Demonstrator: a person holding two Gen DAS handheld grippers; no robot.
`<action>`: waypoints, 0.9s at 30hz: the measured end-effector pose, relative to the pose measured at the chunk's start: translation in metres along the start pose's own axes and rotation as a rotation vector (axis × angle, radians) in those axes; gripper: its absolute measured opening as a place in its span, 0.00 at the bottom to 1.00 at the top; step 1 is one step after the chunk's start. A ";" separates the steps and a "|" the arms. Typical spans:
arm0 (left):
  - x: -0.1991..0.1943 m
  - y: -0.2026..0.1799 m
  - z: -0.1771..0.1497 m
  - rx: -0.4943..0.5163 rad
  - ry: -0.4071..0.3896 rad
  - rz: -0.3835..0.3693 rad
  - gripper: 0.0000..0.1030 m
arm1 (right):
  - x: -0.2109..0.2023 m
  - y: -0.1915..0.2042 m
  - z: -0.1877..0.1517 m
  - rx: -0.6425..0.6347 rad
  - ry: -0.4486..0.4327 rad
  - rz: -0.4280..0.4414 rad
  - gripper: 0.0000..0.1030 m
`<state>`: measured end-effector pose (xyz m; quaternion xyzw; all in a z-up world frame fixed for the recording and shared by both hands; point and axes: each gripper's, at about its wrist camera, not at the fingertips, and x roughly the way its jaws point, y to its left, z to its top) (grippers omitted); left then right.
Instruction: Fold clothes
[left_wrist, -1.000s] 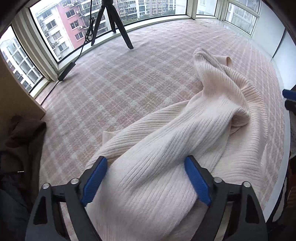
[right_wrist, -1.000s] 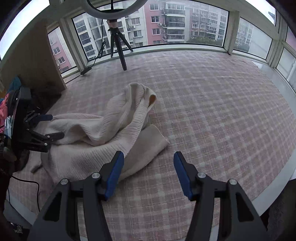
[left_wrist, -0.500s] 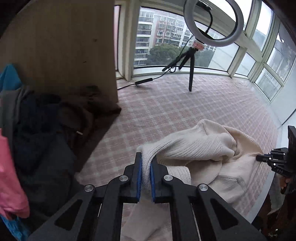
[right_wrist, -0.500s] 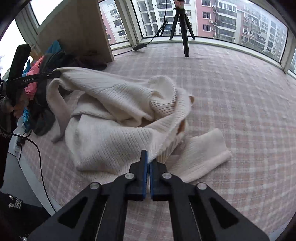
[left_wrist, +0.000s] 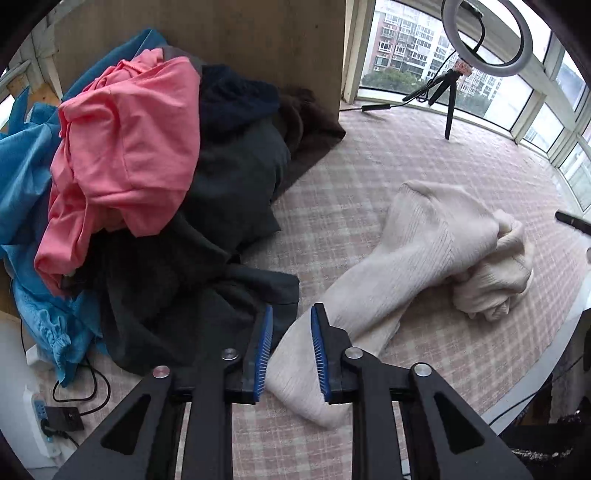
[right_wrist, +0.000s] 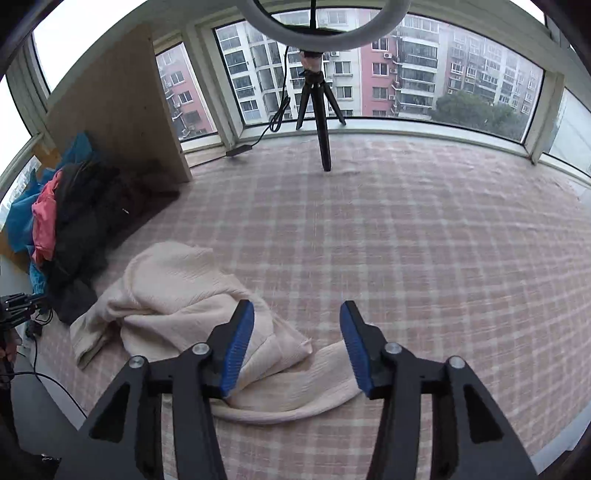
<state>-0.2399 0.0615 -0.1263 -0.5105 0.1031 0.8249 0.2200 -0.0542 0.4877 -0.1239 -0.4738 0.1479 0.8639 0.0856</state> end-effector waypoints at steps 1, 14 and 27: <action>0.002 -0.005 0.007 0.014 -0.015 -0.017 0.40 | 0.011 0.008 -0.015 0.019 0.029 0.021 0.51; 0.133 -0.086 0.084 0.210 0.113 -0.198 0.55 | 0.061 0.048 -0.063 0.261 0.113 0.241 0.51; 0.095 -0.097 0.079 0.205 0.041 -0.325 0.06 | 0.007 0.051 -0.050 0.115 -0.027 0.097 0.02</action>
